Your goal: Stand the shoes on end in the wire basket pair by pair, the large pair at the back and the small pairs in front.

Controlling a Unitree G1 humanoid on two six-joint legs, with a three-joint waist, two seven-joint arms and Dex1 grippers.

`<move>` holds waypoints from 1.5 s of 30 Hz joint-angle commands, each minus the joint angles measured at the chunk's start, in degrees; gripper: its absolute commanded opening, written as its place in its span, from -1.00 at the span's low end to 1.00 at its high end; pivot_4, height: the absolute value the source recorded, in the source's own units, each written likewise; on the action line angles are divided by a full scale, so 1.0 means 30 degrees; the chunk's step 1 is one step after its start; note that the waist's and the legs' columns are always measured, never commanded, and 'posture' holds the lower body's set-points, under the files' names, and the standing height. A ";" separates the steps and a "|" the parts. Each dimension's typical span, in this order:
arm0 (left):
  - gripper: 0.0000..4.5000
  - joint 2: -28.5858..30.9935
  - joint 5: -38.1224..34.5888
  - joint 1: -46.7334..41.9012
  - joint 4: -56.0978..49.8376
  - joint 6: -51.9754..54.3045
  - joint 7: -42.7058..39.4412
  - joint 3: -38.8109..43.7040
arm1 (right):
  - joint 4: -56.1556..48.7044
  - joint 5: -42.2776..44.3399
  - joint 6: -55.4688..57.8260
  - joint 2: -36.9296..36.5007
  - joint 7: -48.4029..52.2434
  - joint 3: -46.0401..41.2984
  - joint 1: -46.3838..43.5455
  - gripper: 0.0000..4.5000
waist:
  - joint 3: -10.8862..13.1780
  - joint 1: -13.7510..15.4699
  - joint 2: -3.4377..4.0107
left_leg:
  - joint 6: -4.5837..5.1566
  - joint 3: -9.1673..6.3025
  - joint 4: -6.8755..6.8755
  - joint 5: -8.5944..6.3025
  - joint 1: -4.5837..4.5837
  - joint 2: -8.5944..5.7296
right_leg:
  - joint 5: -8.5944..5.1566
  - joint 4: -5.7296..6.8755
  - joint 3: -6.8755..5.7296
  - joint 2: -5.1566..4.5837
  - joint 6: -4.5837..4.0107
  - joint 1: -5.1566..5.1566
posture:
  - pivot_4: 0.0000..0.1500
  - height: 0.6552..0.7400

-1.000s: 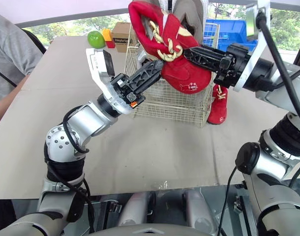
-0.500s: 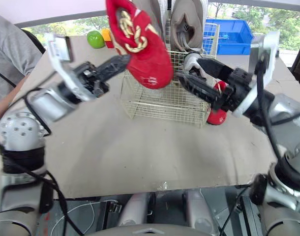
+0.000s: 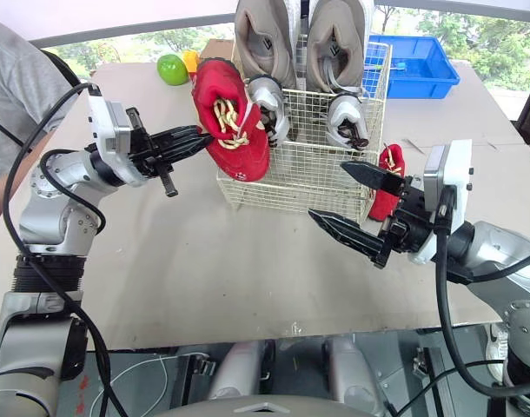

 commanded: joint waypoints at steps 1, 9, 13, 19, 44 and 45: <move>-1.00 -0.0199 0.1389 -0.0323 0.0145 -0.2079 -0.0536 0.0126 | -0.0828 0.0074 -0.1115 -0.0461 0.0119 0.0027 0.0539 0.93 | 0.0000 -0.0023 -0.0002 | 0.0000 0.0000 -0.0003 0.0000 0.0006 0.0002 | 0.0000 0.0002 0.0002 0.0003 0.0001 0.0000 | 1.00 1.00; -1.00 -0.0958 0.2615 0.1583 -0.0862 -0.0987 -0.0100 -0.0719 | -0.1394 -0.0723 -0.2041 -0.0553 -0.1145 0.1318 0.1208 0.93 | -0.0003 -0.0052 -0.0005 | 0.0001 0.0022 -0.0006 0.0000 0.0051 0.0013 | 0.0000 0.0029 0.0036 0.0013 0.0003 0.0013 | 1.00 1.00; -1.00 -0.0920 0.2949 0.2080 -0.0567 -0.0485 0.0006 -0.0836 | -0.0848 -0.0907 -0.2319 -0.0320 -0.2023 0.1886 0.0468 0.93 | -0.0007 -0.0066 -0.0009 | 0.0000 0.0027 -0.0003 0.0000 0.0052 0.0013 | 0.0000 0.0029 0.0039 0.0014 0.0004 0.0012 | 1.00 1.00; -1.00 -0.0543 0.1992 0.2152 -0.1198 0.1514 -0.0250 -0.0386 | -0.0416 -0.1424 -0.2542 -0.0592 -0.2230 0.2367 -0.0065 0.93 | -0.0010 -0.0127 -0.0007 | 0.0001 0.0035 -0.0011 -0.0001 0.0070 0.0021 | -0.0001 0.0030 0.0049 0.0022 0.0004 0.0014 | 1.00 1.00; 0.57 -0.0984 -0.1970 0.7545 -1.1394 0.7591 0.5019 0.2585 | 0.2712 -0.6043 -0.3308 -0.0966 -0.1109 0.3646 0.0151 0.95 | -0.0011 -0.0056 -0.0015 | 0.0000 0.0067 0.0000 -0.0001 0.0090 0.0032 | 0.0001 0.0051 0.0086 0.0026 0.0006 0.0015 | 1.00 1.00; 0.57 -0.1008 -0.1300 0.7422 -1.1175 0.7191 0.5233 0.2401 | 0.2657 -0.6007 -0.3164 -0.0912 -0.1087 0.3903 -0.0076 0.95 | -0.0012 -0.0089 -0.0014 | 0.0000 0.0072 0.0000 -0.0001 0.0093 0.0031 | 0.0001 0.0049 0.0093 0.0031 0.0006 0.0015 | 1.00 1.00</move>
